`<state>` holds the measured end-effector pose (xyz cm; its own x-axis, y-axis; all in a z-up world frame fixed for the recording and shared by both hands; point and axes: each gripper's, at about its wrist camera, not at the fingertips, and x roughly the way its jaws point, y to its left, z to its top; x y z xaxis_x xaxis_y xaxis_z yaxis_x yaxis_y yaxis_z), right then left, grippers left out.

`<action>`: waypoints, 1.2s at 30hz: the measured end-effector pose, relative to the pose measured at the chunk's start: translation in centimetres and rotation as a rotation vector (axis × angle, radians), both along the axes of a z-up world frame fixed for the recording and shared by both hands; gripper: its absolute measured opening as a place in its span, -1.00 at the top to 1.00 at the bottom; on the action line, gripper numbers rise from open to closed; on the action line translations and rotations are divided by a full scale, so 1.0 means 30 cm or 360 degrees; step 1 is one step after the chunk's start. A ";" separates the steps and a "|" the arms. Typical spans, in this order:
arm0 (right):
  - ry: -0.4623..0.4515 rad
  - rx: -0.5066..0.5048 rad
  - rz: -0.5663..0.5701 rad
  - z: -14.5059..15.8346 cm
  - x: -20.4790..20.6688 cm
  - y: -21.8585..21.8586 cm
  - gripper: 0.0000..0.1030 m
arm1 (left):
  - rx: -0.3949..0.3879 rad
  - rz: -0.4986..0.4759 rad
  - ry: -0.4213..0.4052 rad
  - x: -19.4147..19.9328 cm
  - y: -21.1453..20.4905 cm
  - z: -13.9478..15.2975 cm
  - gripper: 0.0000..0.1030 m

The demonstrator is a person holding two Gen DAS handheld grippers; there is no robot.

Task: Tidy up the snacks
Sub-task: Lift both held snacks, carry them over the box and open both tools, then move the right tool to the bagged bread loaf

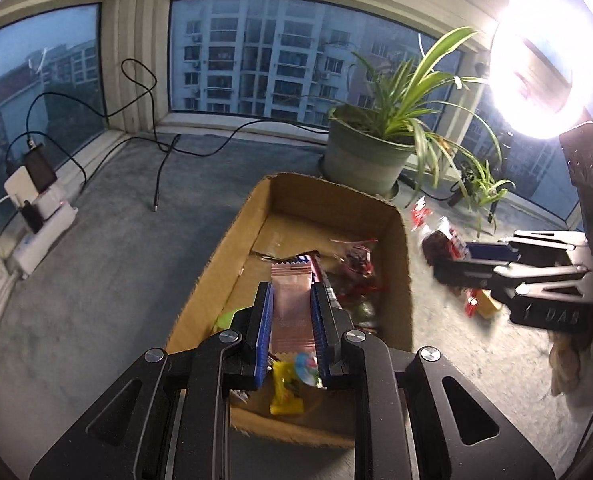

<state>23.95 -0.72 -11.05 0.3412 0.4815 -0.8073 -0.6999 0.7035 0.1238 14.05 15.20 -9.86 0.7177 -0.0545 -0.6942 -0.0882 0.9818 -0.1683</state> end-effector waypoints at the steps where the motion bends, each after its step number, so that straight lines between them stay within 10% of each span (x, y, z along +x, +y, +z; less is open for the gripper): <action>1: 0.0009 -0.0004 0.0000 -0.012 0.005 0.014 0.31 | -0.0004 0.0002 0.0007 0.003 0.007 -0.004 0.66; 11: 0.0063 -0.0018 0.0010 -0.073 0.035 0.084 0.28 | 0.0017 0.0010 0.0064 0.049 0.041 -0.047 0.64; 36: -0.0045 0.0080 -0.0131 0.071 -0.008 -0.252 -0.84 | 0.0085 -0.0011 -0.0095 -0.032 -0.117 0.069 -0.16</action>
